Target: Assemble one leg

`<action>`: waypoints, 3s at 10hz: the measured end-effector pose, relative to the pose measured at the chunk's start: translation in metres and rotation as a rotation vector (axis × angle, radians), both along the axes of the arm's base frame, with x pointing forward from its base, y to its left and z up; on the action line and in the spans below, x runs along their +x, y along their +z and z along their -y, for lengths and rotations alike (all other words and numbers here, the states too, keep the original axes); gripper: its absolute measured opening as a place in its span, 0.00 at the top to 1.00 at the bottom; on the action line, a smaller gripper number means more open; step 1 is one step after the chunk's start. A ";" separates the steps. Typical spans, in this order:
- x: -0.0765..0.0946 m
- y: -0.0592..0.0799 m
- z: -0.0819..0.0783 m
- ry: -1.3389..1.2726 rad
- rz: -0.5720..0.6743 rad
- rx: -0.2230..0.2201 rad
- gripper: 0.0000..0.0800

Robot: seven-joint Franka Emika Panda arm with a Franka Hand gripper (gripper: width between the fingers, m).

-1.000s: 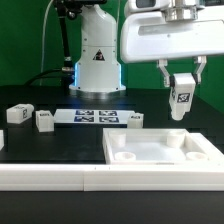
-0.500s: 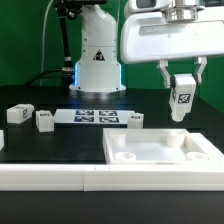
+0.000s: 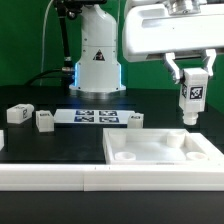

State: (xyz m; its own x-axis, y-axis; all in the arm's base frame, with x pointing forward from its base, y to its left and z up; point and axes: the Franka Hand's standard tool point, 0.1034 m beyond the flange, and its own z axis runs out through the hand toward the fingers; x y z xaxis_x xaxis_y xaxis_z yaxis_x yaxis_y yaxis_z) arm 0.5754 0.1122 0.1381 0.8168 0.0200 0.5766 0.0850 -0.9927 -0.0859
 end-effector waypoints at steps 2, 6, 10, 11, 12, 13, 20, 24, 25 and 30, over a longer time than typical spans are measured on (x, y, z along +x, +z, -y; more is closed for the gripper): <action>-0.002 -0.006 0.001 0.001 0.007 -0.001 0.63; 0.008 -0.014 -0.009 0.058 -0.010 -0.032 0.63; 0.029 -0.023 -0.005 0.056 -0.008 -0.039 0.63; 0.028 -0.028 -0.003 0.055 -0.014 -0.040 0.63; 0.028 -0.031 -0.003 0.055 -0.018 -0.041 0.63; 0.028 -0.036 -0.002 0.056 -0.024 -0.043 0.63; 0.034 -0.053 -0.005 0.068 -0.007 -0.050 0.63; 0.034 -0.054 -0.006 0.070 -0.006 -0.050 0.63; 0.033 -0.056 -0.006 0.071 -0.013 -0.050 0.51; 0.033 -0.056 -0.006 0.071 -0.014 -0.050 0.19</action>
Offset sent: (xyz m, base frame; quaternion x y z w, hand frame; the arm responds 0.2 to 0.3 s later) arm 0.0000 0.0000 0.0000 0.0000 0.0000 0.0000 1.0000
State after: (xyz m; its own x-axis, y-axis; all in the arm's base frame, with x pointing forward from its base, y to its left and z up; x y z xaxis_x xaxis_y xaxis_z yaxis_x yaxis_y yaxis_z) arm 0.6085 0.1185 0.0818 0.8201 0.1067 0.5622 0.1544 -0.9873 -0.0379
